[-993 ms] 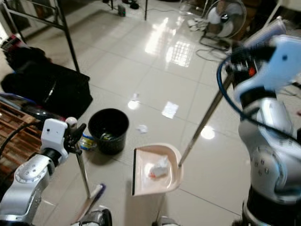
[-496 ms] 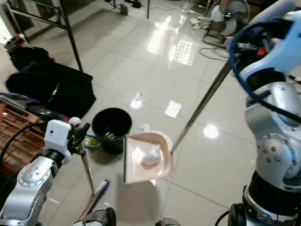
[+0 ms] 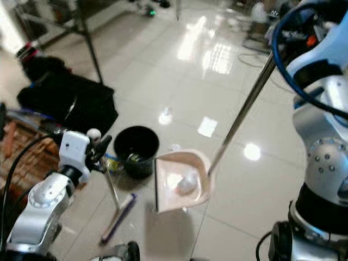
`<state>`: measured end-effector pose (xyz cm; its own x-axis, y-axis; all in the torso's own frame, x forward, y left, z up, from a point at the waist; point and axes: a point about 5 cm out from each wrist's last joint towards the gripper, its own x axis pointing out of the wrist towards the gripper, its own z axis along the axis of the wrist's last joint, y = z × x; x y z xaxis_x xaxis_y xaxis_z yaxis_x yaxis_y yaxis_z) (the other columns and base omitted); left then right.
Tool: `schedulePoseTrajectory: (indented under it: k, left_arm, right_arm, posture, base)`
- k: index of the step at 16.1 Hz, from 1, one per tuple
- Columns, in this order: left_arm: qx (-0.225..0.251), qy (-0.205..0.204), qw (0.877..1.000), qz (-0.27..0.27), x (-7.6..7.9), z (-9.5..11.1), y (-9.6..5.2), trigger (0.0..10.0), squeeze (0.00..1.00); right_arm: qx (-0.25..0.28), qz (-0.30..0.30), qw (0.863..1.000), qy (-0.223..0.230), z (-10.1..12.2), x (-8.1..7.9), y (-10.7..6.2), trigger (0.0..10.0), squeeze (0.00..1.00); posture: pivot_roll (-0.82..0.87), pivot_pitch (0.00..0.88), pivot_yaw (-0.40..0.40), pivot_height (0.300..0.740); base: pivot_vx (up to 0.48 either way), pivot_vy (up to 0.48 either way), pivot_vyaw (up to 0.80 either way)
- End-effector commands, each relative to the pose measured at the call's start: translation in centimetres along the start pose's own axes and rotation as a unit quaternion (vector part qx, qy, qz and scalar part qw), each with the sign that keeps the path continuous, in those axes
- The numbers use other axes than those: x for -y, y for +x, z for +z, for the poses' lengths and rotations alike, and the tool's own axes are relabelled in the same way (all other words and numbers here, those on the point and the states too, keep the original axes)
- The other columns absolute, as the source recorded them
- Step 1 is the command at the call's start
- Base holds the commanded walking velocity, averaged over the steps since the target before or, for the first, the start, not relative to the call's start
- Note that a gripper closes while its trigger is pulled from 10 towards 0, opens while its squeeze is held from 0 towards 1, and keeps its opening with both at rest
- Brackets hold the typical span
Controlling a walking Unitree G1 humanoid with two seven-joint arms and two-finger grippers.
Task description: Sweep floor
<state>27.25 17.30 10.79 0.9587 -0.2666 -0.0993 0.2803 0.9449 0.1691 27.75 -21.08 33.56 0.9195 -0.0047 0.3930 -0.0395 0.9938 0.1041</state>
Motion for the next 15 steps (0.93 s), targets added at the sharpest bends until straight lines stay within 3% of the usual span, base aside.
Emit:
schedulePoseTrajectory:
  k: [1, 4, 6, 15]
  left_arm:
    - [0.0, 0.003, 1.0, 0.007, -0.2, -0.1, -0.3, 10.0, 0.0]
    - [-0.001, 0.0, 1.0, 0.014, -0.1, -0.3, -0.7, 10.0, 0.0]
    - [-0.003, -0.002, 1.0, 0.017, 0.1, -0.4, -1.0, 10.0, 0.0]
    - [-0.004, -0.003, 1.0, 0.0, 0.4, -0.4, -0.4, 10.0, 0.0]
  right_arm:
    - [0.017, 0.016, 1.0, 0.002, 1.0, -0.4, 0.3, 10.0, 0.0]
    - [0.017, 0.027, 0.999, 0.003, 1.0, -0.6, 0.7, 10.0, 0.0]
    - [0.03, 0.027, 0.999, 0.033, 1.3, -0.6, 1.0, 10.0, 0.0]
    - [0.043, -0.015, 0.996, 0.073, 1.0, 0.6, 0.4, 10.0, 0.0]
  posture:
    - [-0.14, 0.113, 0.003, 0.74]
    - [-0.13, 0.109, -0.016, 0.74]
    - [-0.12, 0.106, -0.021, 0.74]
    - [-0.13, 0.096, 0.022, 0.74]
  base:
    - [0.311, 0.0, 0.8]
    - [0.31, 0.0, 0.8]
    - [0.309, 0.0, 0.0]
    - [0.31, 0.0, 0.0]
